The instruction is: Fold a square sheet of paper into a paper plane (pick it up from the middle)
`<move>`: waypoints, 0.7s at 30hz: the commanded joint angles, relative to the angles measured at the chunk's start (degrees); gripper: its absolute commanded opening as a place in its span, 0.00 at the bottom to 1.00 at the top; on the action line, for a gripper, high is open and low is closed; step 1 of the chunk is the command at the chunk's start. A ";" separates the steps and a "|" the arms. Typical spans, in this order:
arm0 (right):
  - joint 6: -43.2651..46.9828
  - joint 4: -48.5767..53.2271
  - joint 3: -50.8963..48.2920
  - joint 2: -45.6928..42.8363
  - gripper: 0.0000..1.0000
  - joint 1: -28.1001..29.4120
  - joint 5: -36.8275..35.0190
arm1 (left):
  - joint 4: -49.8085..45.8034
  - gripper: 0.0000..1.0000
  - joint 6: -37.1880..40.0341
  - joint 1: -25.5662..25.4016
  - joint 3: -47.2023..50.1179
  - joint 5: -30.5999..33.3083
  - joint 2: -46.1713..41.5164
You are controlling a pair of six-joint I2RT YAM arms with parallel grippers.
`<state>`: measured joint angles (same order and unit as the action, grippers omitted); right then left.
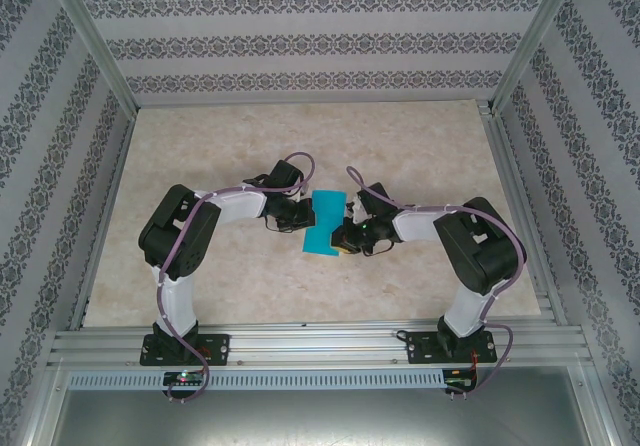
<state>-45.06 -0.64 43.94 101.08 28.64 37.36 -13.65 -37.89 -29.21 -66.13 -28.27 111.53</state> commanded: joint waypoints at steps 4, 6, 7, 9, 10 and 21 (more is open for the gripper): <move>0.74 1.42 -2.23 -3.41 0.11 0.69 -1.57 | -6.72 0.00 0.54 -0.60 1.77 1.91 0.40; 1.66 2.62 -1.66 -5.18 0.12 1.02 -0.85 | -6.65 0.00 0.54 -0.59 1.87 1.95 0.44; 1.88 2.69 -1.37 -5.45 0.12 1.28 0.20 | -6.48 0.00 0.45 -0.58 1.92 1.86 0.37; 2.04 2.45 -1.38 -5.07 0.12 2.08 1.15 | -6.22 0.00 0.20 -0.63 2.06 1.83 0.39; 1.99 2.49 -1.49 -4.52 0.12 2.53 0.80 | -6.13 0.00 0.23 -0.63 2.03 1.79 0.43; -2.18 -3.30 -3.08 -4.00 0.12 1.73 3.02 | -6.48 0.00 0.53 -0.61 1.88 1.69 0.43</move>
<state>-45.28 -1.17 41.56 98.94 30.85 38.22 -13.76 -37.89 -29.21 -66.13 -28.27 111.48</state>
